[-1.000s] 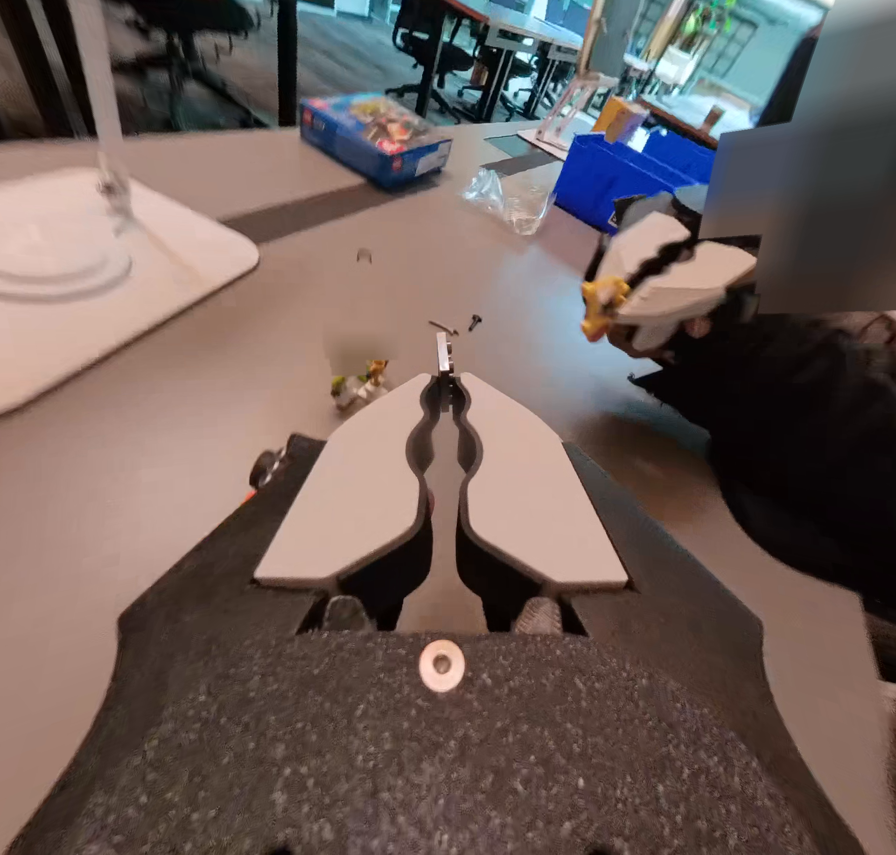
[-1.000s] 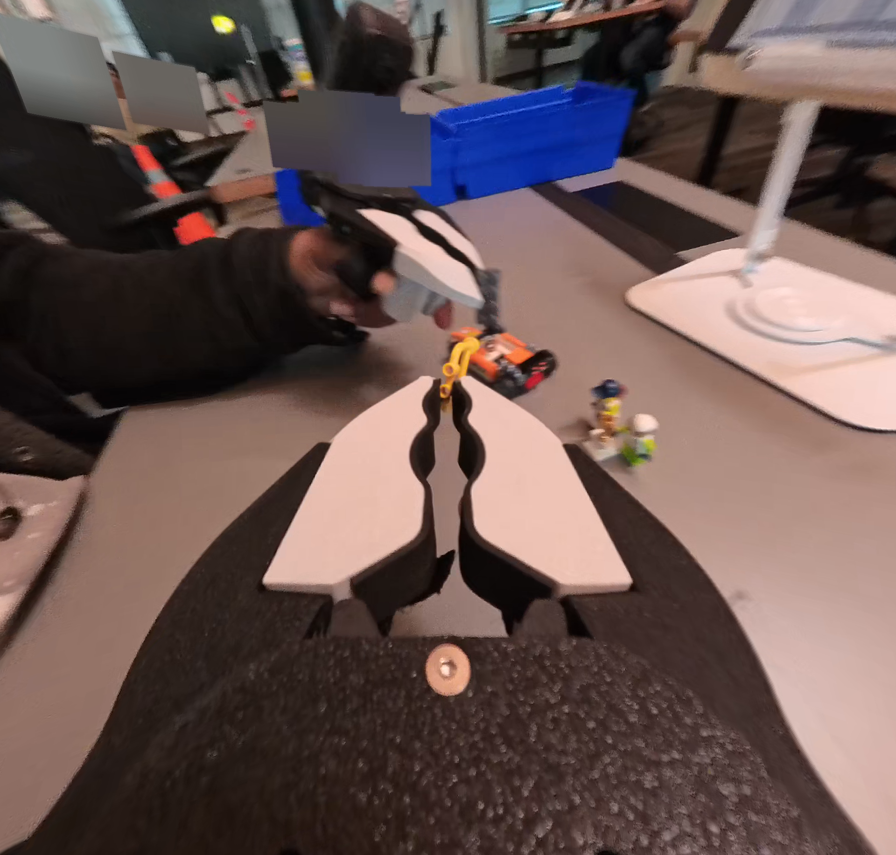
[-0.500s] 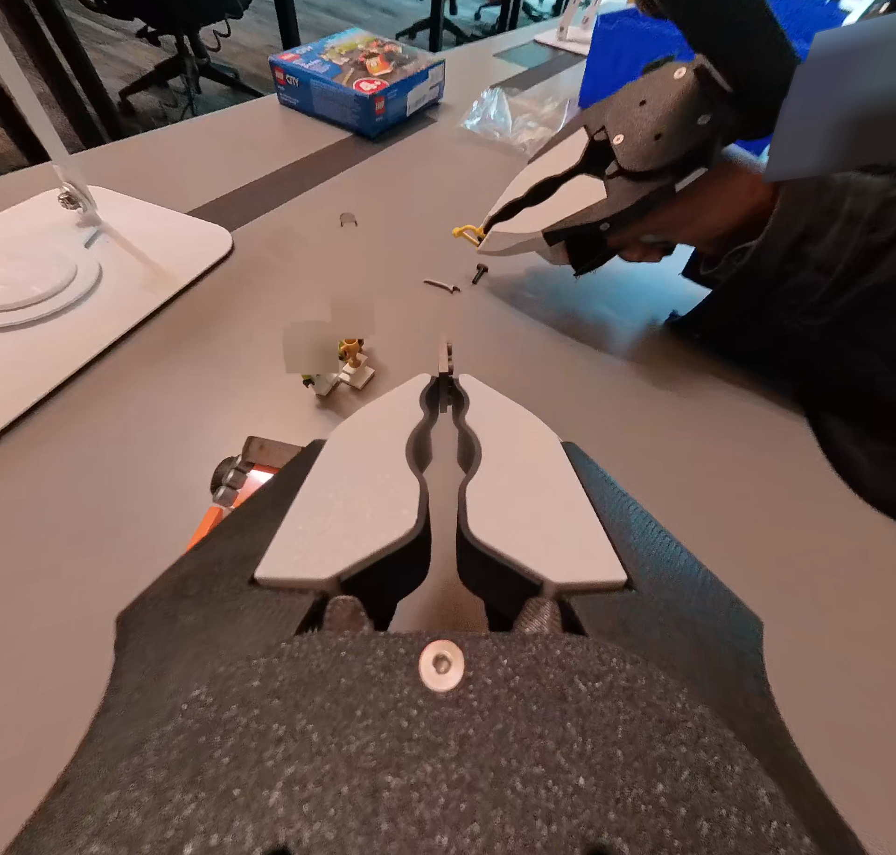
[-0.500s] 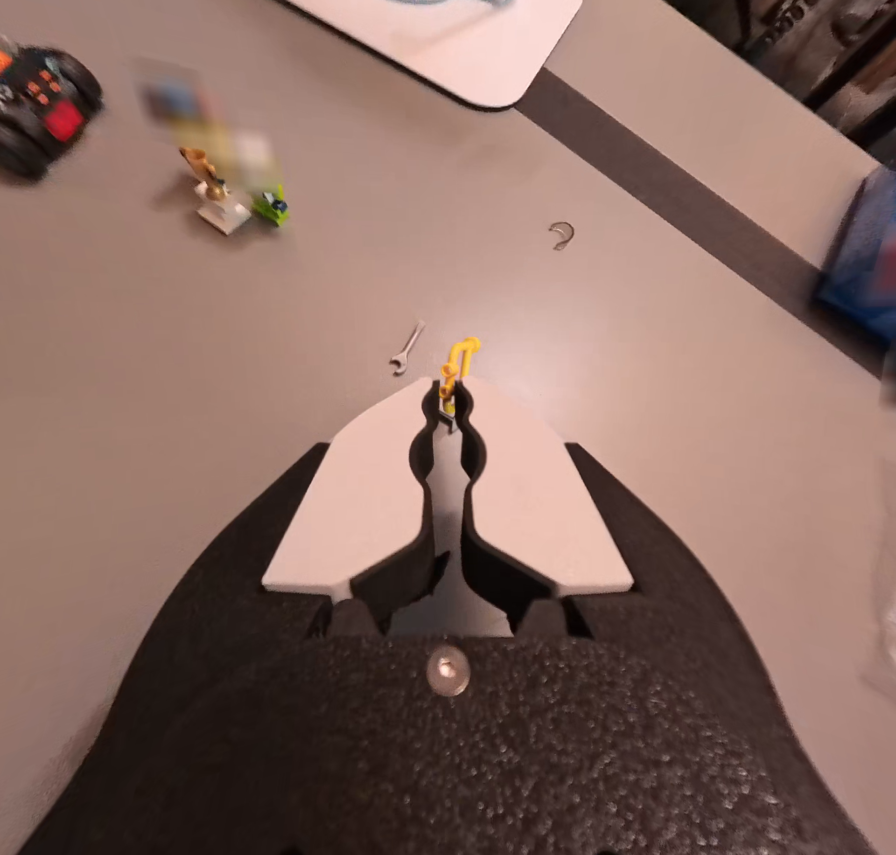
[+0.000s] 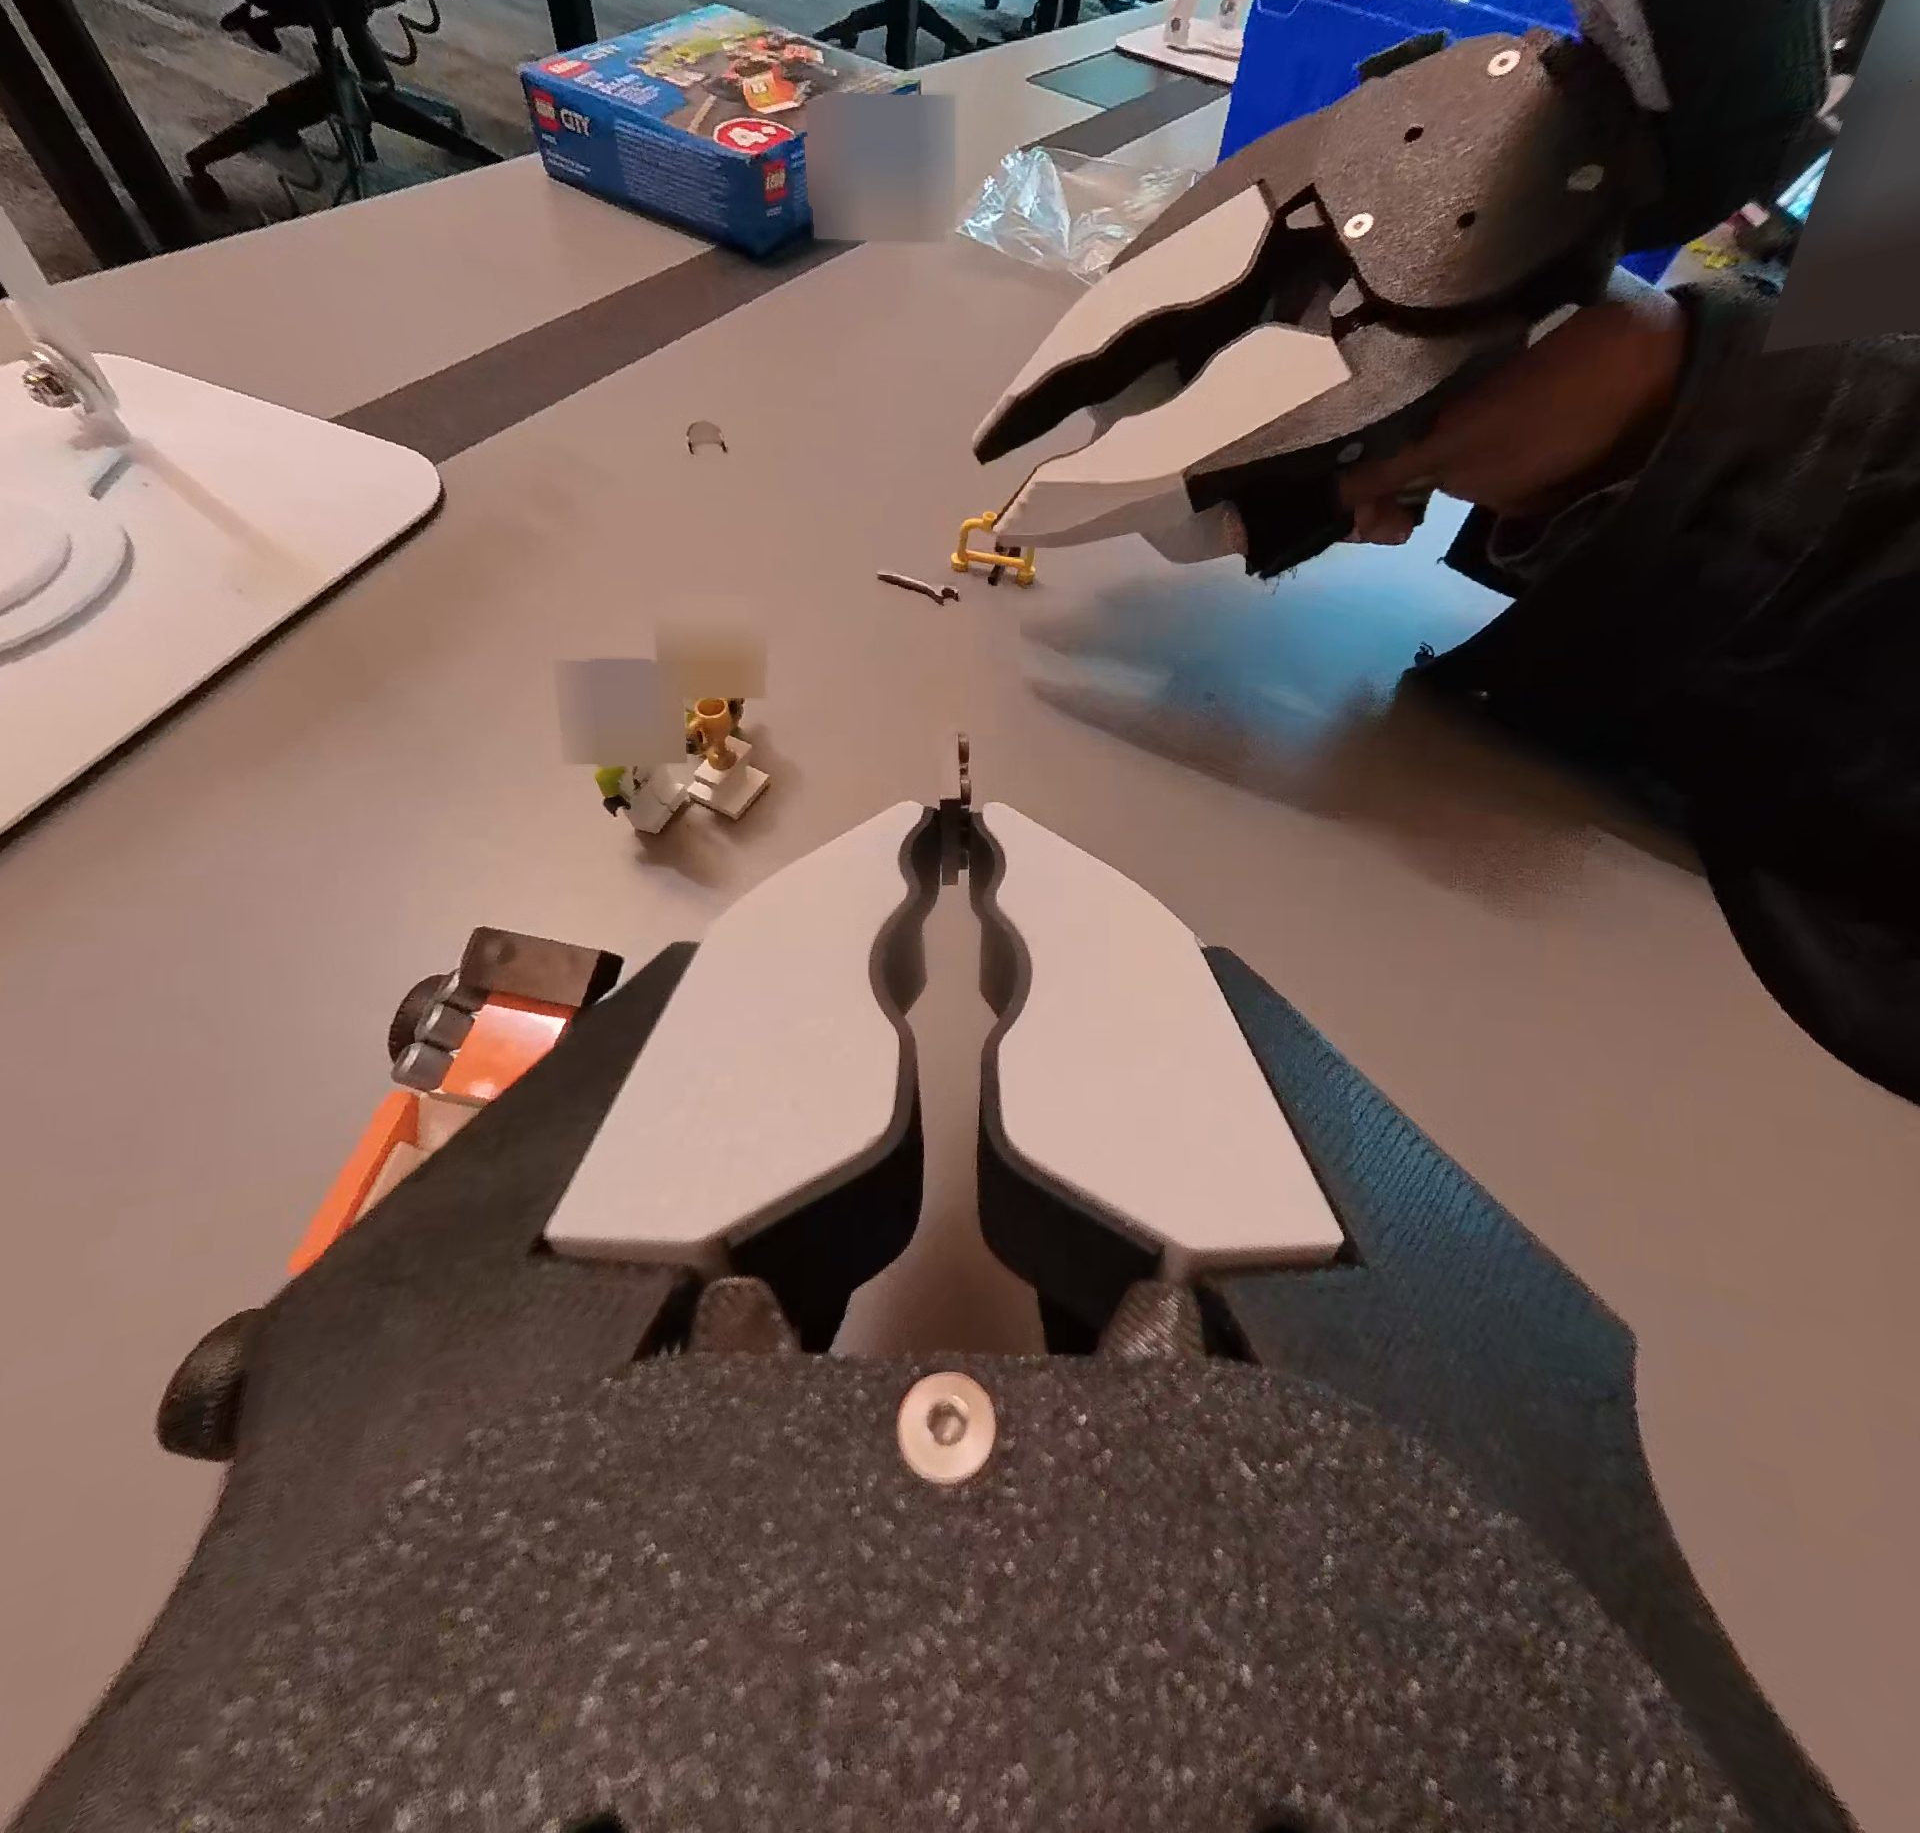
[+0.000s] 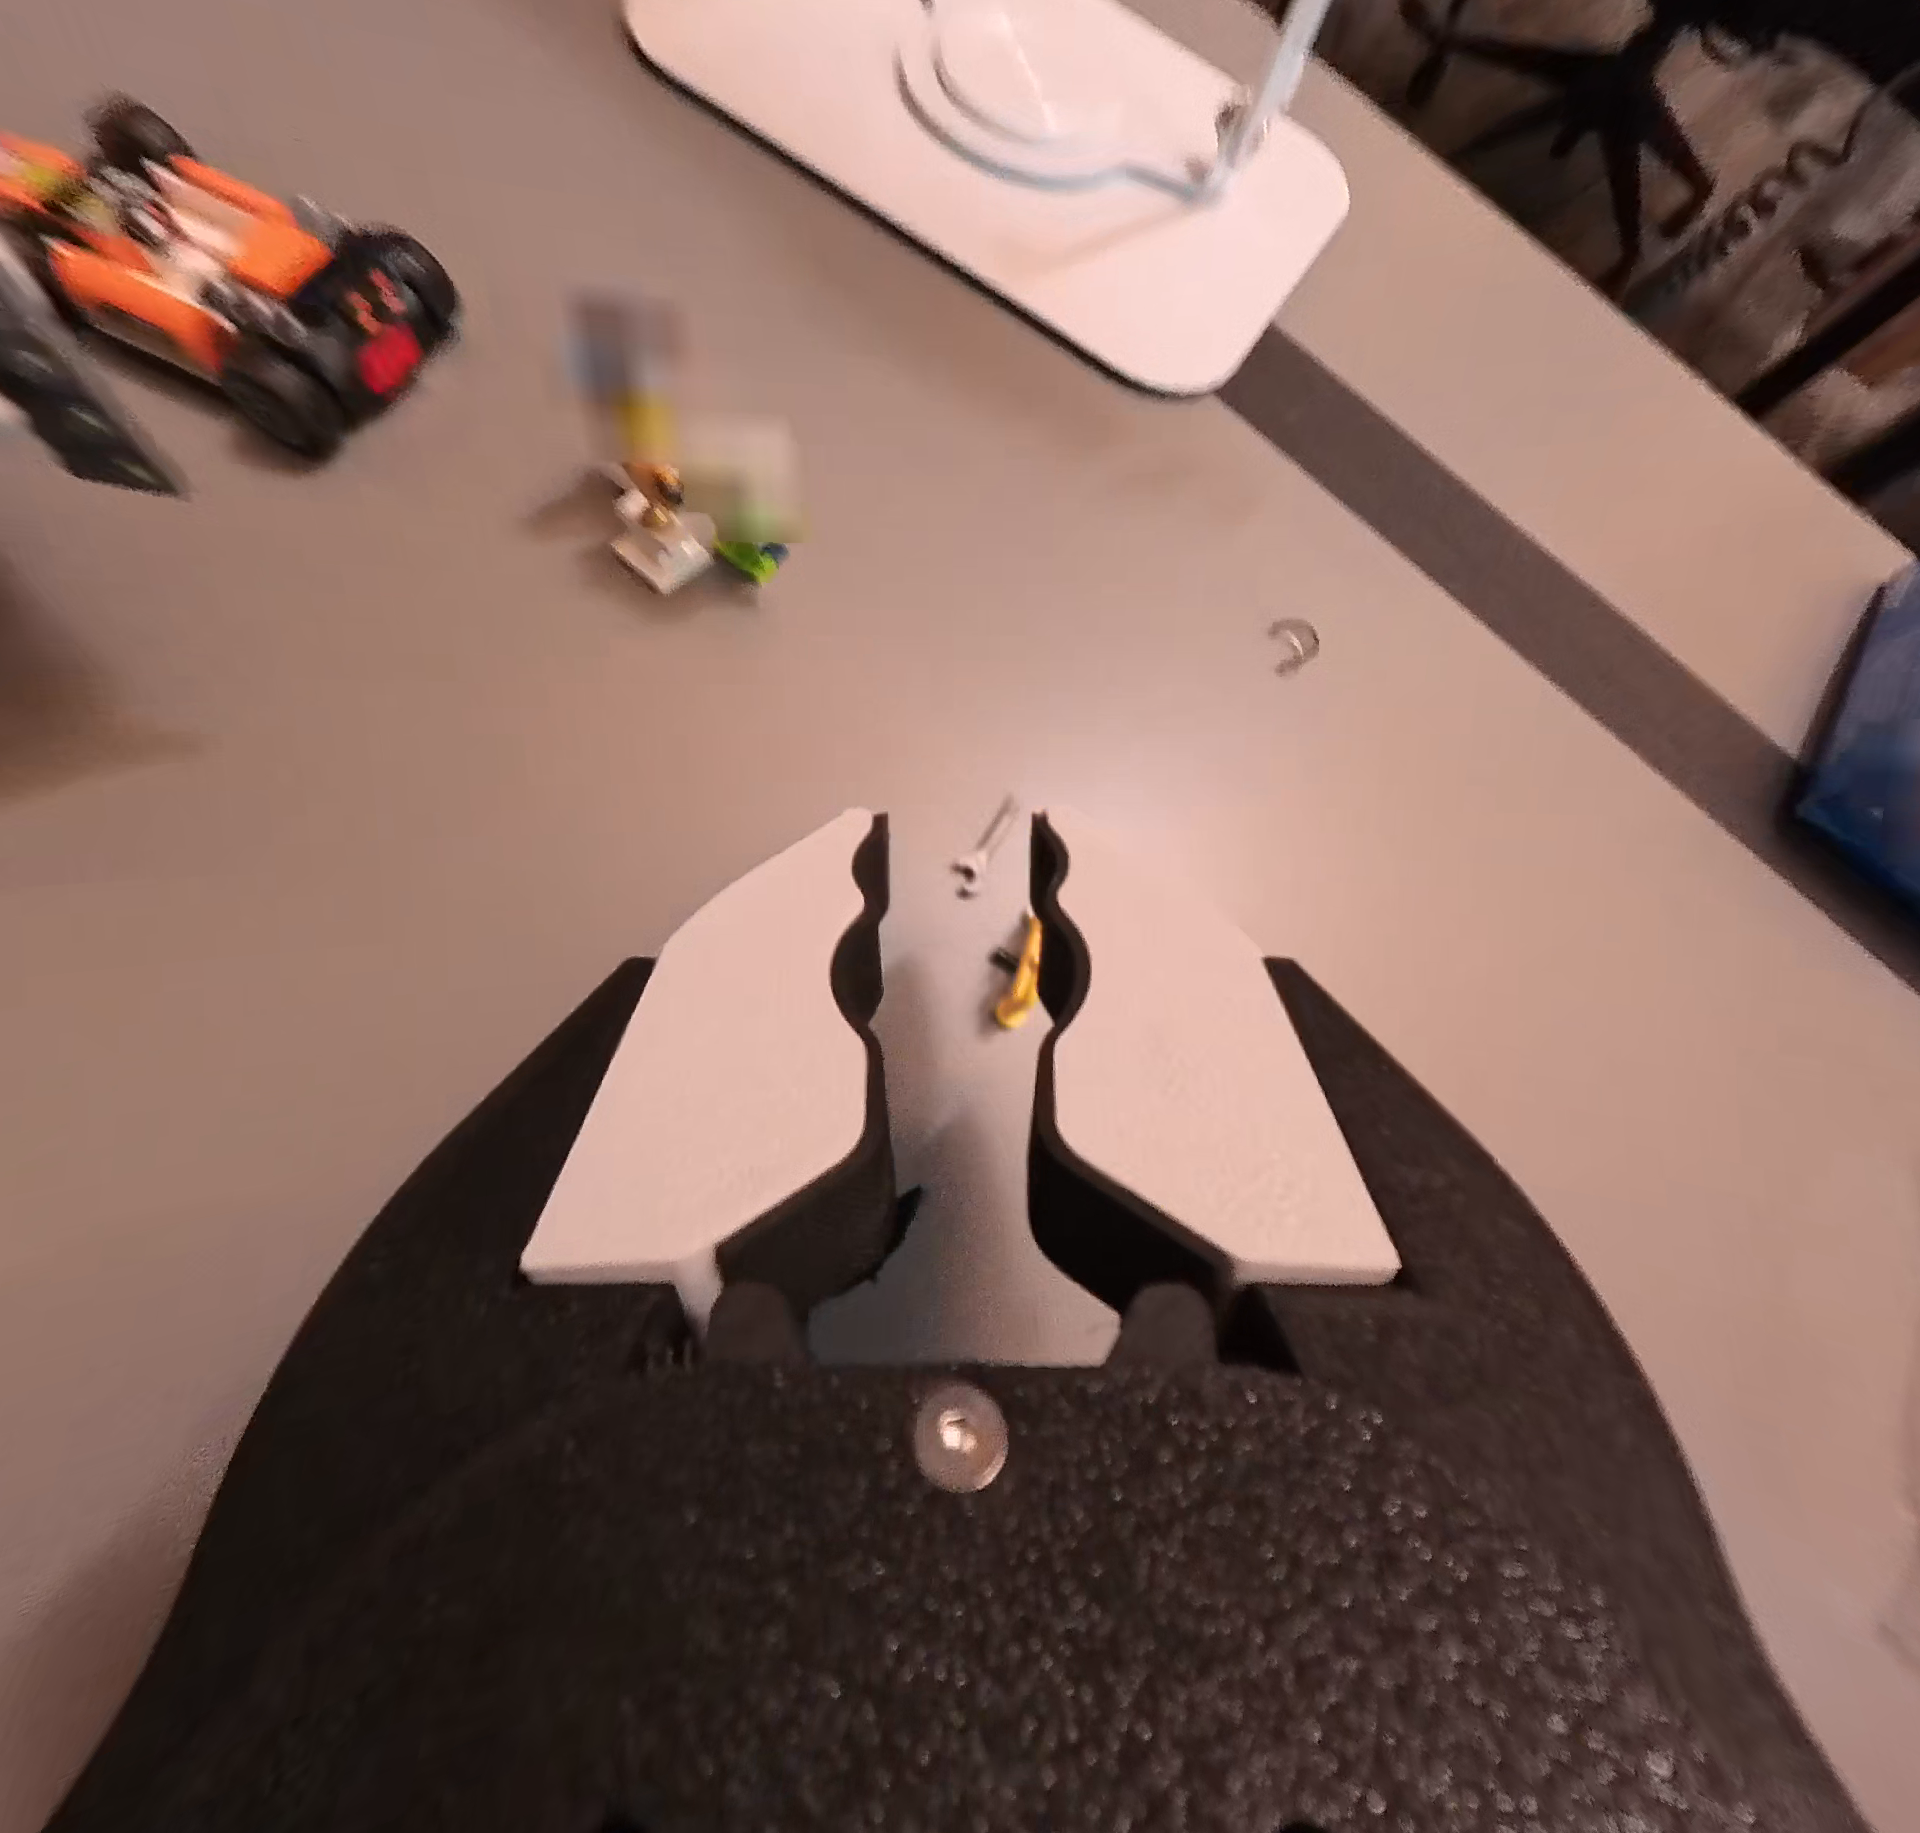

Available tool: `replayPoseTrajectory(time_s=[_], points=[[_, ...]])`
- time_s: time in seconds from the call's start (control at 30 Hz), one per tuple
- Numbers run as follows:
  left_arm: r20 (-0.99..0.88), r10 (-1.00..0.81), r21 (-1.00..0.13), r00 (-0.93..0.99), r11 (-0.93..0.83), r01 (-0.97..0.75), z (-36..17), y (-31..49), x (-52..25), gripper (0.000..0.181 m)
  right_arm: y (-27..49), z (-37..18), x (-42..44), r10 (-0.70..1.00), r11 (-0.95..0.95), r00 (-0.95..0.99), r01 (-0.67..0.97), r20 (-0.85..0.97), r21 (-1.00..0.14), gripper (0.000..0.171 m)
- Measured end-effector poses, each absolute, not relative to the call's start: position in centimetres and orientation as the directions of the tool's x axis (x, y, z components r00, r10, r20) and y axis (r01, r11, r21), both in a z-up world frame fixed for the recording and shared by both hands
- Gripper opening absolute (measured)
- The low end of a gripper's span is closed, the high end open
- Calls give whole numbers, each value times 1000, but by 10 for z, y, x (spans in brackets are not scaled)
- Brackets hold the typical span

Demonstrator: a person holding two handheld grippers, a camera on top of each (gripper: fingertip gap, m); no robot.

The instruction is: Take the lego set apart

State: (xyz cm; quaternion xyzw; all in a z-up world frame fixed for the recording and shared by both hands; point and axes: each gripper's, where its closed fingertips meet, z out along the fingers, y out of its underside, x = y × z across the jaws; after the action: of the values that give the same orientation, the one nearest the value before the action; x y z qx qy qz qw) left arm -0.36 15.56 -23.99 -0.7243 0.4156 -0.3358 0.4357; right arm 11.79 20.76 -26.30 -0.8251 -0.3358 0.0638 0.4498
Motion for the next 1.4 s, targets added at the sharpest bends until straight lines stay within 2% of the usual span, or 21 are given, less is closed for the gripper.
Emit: replayPoseTrajectory(time_s=[0.1,0.27,0.37,0.53,0.6,0.73,0.8,0.9,1.0,1.07,1.2,1.4], points=[[162,-906,-917,391,-284,-280,-236,150,0,5,196,-246,93,696,-296,708,430,115,-853,27],[190,-951,-931,244,-253,-262,-227,129,9,5,140,-224,25,917,-185,396,316,-48,-931,25],[168,-968,-935,184,-216,-281,-227,119,12,5,128,-219,7,941,-189,326,287,-90,-939,25],[177,-976,-942,126,-205,-266,-223,110,14,5,118,-214,5,951,-233,254,227,-173,-946,16],[184,-979,-944,93,-202,-259,-221,105,15,5,113,-211,4,958,-229,223,215,-181,-949,7],[202,-975,-951,92,-218,-219,-216,106,16,6,109,-207,9,957,-253,199,227,-209,-941,5],[180,-971,-953,157,-212,-217,-218,117,13,3,118,-201,20,947,-256,250,205,-202,-945,5],[127,-957,-942,260,-199,-271,-230,134,5,1,154,-197,59,864,-269,476,161,-164,-950,5],[45,-936,-930,349,-167,-328,-239,148,-1,0,193,-211,118,656,-329,748,161,-103,-930,5],[-13,-919,-924,395,-140,-355,-241,156,-5,0,206,-226,143,552,-379,831,177,-69,-908,5],[-91,-885,-920,457,-101,-379,-241,166,-13,0,214,-257,151,501,-456,865,264,0,-850,5],[-76,-866,-927,493,-121,-355,-238,173,-18,0,215,-279,147,508,-484,855,380,100,-788,5]])
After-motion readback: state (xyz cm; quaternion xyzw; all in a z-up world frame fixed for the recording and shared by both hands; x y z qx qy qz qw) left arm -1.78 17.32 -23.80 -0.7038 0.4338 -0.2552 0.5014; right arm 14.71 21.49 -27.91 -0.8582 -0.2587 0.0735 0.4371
